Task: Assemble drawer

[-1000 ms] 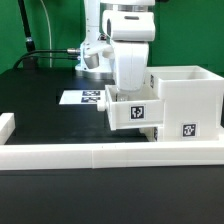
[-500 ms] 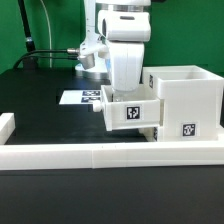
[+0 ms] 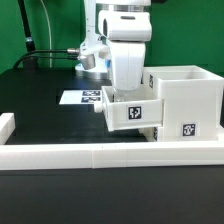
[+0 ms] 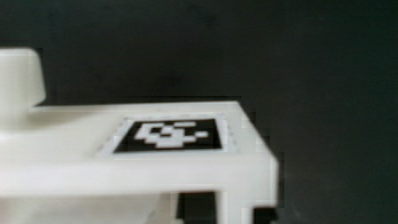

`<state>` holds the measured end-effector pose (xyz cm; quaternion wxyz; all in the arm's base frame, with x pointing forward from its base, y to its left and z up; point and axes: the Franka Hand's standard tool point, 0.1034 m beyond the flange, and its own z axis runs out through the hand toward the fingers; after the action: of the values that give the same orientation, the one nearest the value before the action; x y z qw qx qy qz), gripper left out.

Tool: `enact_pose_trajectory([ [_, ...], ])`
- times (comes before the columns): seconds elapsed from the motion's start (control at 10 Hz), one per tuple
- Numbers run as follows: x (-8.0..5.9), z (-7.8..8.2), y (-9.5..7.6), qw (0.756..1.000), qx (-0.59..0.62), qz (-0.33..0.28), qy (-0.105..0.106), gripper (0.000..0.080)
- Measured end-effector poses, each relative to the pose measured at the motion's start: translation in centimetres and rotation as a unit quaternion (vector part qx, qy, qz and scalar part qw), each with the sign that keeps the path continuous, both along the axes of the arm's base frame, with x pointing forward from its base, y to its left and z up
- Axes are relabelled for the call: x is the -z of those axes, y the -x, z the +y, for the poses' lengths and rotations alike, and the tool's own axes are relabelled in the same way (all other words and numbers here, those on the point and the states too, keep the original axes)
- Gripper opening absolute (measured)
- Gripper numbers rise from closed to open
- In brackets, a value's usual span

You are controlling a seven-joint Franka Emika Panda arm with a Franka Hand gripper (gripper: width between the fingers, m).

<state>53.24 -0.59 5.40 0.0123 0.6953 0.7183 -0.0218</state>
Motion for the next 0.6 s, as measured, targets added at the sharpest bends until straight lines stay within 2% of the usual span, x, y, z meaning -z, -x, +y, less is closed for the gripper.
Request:
enact_pose_trajectory([
  [0.3,0.04,0.52,-0.01,1.0,-0.006,0.002,0.001,0.0044],
  [0.6,0.05,0.29,-0.08,1.0,-0.009,0.003,0.004,0.0044],
])
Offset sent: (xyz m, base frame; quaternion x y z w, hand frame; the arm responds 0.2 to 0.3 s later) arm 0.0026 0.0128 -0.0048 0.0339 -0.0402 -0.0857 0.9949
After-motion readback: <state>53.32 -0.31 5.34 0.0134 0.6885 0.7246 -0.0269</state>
